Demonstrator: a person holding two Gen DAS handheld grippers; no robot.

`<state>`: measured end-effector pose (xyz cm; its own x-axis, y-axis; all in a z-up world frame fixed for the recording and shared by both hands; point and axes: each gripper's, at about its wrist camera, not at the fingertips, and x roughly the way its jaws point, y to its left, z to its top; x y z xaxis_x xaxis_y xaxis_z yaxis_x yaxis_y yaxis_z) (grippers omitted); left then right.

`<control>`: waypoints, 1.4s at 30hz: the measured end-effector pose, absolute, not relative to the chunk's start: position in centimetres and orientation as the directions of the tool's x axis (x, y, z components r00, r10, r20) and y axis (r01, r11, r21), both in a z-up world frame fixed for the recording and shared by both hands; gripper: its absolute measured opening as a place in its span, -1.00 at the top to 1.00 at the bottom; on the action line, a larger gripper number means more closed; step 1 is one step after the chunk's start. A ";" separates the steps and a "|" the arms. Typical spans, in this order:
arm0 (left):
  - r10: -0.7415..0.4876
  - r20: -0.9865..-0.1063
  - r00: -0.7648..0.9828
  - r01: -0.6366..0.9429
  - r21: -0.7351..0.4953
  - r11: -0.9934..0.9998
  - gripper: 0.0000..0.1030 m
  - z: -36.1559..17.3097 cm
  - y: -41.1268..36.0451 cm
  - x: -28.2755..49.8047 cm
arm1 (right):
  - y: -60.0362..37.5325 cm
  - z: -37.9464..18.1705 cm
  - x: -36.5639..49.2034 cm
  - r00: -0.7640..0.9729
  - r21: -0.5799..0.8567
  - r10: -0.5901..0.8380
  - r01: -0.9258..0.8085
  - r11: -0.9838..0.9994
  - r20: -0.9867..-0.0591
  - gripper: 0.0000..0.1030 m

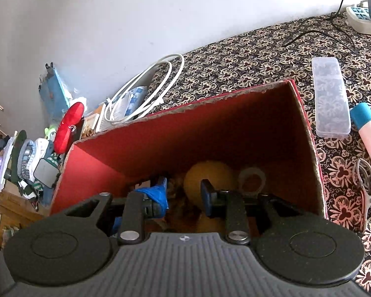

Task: Organize rigid objects
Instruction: 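Raise the right tool out of the red box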

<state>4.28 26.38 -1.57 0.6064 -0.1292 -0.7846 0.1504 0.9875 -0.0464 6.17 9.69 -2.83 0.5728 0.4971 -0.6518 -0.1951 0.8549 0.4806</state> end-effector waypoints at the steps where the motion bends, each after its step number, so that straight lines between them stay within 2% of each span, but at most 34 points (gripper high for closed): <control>1: -0.129 -0.785 0.606 0.150 -0.046 0.988 -0.08 -1.6 26.4 4.3 | 9.7 -2.8 6.2 0.572 0.479 0.496 -0.195 0.856 -0.653 0.76; 27: -0.042 -0.809 0.587 0.062 -0.006 0.998 -0.10 -1.0 26.3 2.9 | 8.9 -1.6 4.4 0.626 0.439 0.467 -0.213 0.873 -0.625 0.76; 42: 0.027 -0.790 0.612 0.037 0.062 0.997 -0.15 1.7 25.1 -1.1 | 6.4 1.3 -1.5 0.672 0.482 0.510 -0.251 0.840 -0.537 0.76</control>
